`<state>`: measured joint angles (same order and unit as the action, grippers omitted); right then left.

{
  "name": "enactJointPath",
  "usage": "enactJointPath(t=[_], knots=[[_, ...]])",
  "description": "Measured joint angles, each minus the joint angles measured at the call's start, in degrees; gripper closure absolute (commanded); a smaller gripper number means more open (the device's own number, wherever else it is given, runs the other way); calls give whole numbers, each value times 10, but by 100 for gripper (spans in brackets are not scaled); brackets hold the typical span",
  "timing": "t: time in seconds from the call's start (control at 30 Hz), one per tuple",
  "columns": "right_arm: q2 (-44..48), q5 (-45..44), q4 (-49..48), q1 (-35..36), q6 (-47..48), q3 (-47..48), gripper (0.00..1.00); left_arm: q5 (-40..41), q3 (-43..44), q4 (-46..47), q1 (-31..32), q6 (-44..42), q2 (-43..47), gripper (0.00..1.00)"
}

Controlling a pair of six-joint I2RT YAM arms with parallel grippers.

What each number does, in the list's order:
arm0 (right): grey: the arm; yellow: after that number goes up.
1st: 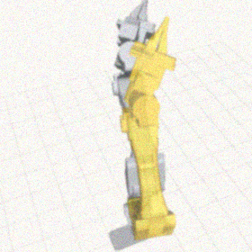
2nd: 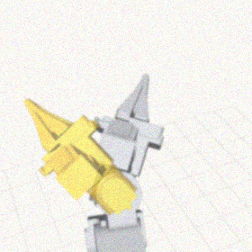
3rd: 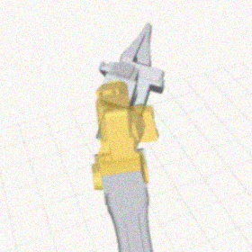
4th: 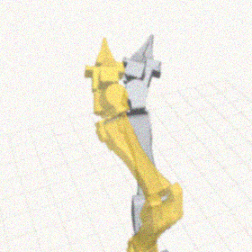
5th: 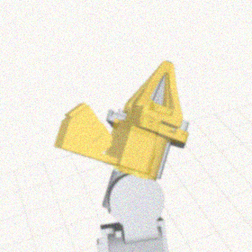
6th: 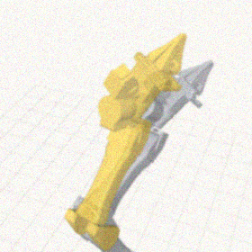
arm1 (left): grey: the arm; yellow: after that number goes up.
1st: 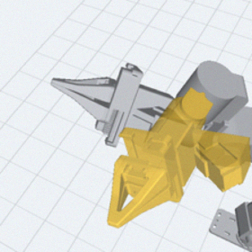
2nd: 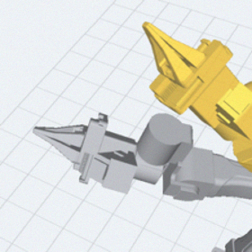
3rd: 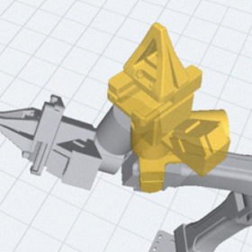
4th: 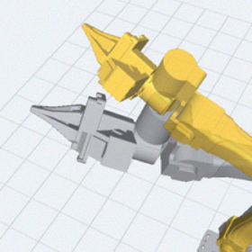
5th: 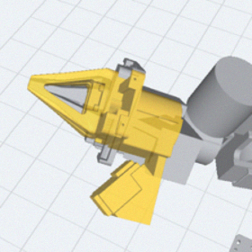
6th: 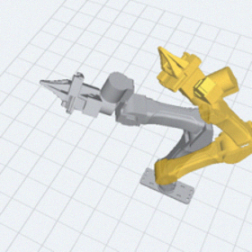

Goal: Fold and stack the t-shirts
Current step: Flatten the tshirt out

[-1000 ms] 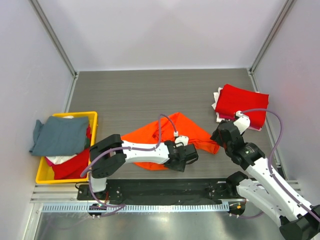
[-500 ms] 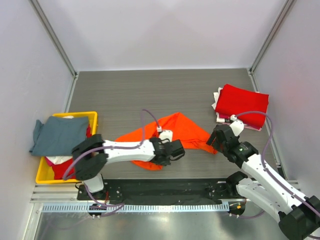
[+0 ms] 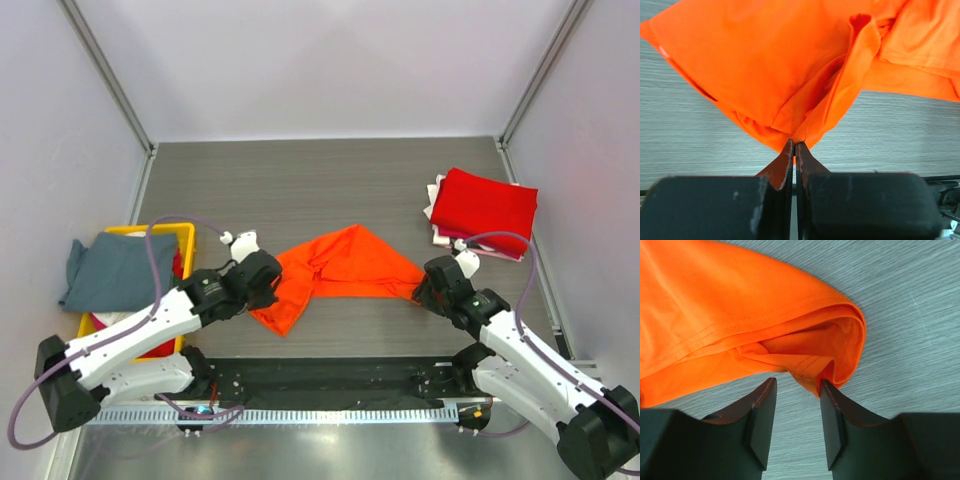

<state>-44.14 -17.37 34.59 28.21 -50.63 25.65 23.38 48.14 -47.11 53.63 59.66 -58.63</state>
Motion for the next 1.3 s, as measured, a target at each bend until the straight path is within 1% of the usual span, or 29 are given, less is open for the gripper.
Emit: enactJointPath(t=[0.03, 0.27, 0.57, 0.7, 0.77, 0.8, 1.0, 1.17, 1.2, 1.23, 1.27, 1.3], knots=[[-3, -1, -3, 0, 0, 0, 50, 0, -3, -8, -6, -1, 15, 100], [-28, -14, -9, 0, 9, 5, 47, 3, -4, -40, -35, -4, 78, 100], [-39, -37, -18, 0, 23, 17, 49, 11, -8, -56, -39, -4, 86, 100], [-43, -26, -29, 0, 27, 18, 46, 11, -10, -56, -39, -4, 86, 100], [-43, -21, -33, 0, 28, 18, 48, 11, -12, -56, -40, -4, 86, 100], [-43, -18, -34, 0, 29, 18, 51, 12, -12, -56, -41, -4, 86, 100], [-44, -5, -52, 0, 36, 15, 58, 13, -16, -56, -43, -5, 86, 100], [-69, -7, -66, 0, 49, 14, 61, 13, -16, -57, -46, -6, 86, 100], [-76, -7, -67, 0, 53, 14, 63, 13, -16, -57, -46, -7, 86, 100], [-82, -8, -68, 0, 57, 14, 68, 13, -16, -57, -46, -7, 86, 100], [-87, -8, -68, 0, 60, 14, 77, 13, -16, -57, -46, -8, 86, 100], [-90, -9, -68, 0, 64, 14, 98, 13, -16, -57, -46, -8, 86, 100]])
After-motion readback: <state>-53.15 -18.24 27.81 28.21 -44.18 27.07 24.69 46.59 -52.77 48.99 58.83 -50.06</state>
